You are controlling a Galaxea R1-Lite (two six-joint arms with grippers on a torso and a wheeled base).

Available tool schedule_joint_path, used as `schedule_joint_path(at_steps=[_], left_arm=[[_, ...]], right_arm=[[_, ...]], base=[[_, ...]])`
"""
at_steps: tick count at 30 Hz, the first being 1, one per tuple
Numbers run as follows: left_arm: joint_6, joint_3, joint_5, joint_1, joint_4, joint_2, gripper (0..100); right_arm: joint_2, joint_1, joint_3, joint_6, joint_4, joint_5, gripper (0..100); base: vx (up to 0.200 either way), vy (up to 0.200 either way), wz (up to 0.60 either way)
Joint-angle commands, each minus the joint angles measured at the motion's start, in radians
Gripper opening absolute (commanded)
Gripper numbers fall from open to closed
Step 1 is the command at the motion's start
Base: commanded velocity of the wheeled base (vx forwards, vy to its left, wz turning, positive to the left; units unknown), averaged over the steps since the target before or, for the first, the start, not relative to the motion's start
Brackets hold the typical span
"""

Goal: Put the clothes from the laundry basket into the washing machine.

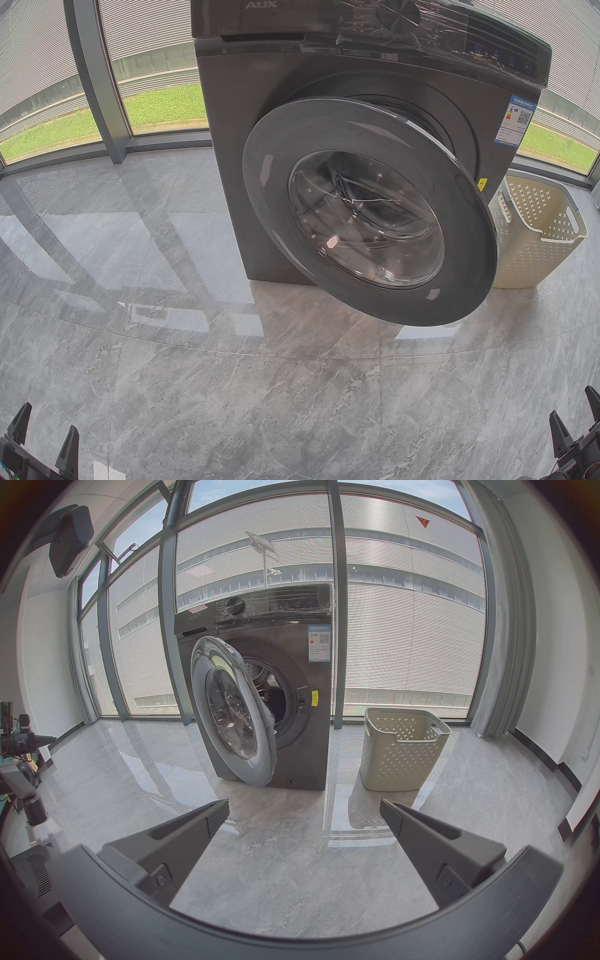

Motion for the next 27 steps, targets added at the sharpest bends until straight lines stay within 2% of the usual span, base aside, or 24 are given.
schedule_joint_path(at_steps=[1,7,9,10,13,16,18,19,21,23,24,26,27], left_arm=[[0.003,0.018,0.001,0.0,0.0,-0.005,100],[0.003,0.018,0.001,0.0,0.0,-0.005,100],[0.005,0.018,0.001,0.0,0.0,-0.005,100],[0.008,0.018,0.001,0.0,0.0,-0.007,100],[0.011,0.018,0.001,0.0,0.0,-0.007,100],[0.011,0.018,0.001,0.0,0.0,-0.007,100],[0.011,0.018,0.001,0.0,0.0,-0.007,100],[0.011,0.018,0.001,0.0,0.0,-0.007,100],[0.011,0.018,0.001,0.0,0.0,-0.007,100],[0.011,0.018,0.001,0.0,0.0,-0.007,100],[0.011,0.018,0.001,0.0,0.0,-0.007,100],[0.013,0.018,0.001,0.0,0.0,-0.007,100],[0.013,0.018,0.001,0.0,0.0,-0.007,100]], right_arm=[[-0.016,-0.001,0.012,-0.006,-0.001,0.008,100],[-0.016,0.0,0.016,-0.006,-0.043,0.014,100],[-0.016,0.0,-0.047,0.025,-0.093,0.029,100],[-0.015,0.003,-0.146,0.065,-0.116,0.052,100],[0.09,0.002,-0.258,0.082,-0.034,0.105,100],[0.231,0.005,-0.248,0.073,0.013,0.184,100],[0.312,0.008,-0.24,0.06,0.008,0.234,100],[0.404,0.008,-0.243,0.037,-0.006,0.29,100],[0.545,0.013,-0.254,0.013,-0.069,0.353,100],[0.65,0.037,-0.257,0.017,-0.149,0.381,100],[0.723,0.076,-0.257,0.02,-0.208,0.384,100],[0.847,0.168,-0.258,0.053,-0.317,0.372,100],[0.897,0.209,-0.258,0.077,-0.363,0.35,100]], base=[[0.0,0.0,0.0],[0.0,-0.2,0.0],[0.0,-0.2,0.0],[0.0,-0.2,0.0],[0.0,-0.2,0.0],[0.0,-0.2,0.0],[0.0,0.0,0.0],[0.0,0.0,0.0],[0.0,0.0,0.0],[0.0,0.0,0.0],[0.0,0.0,0.0],[0.0,0.0,0.0],[0.0,0.0,0.0]])
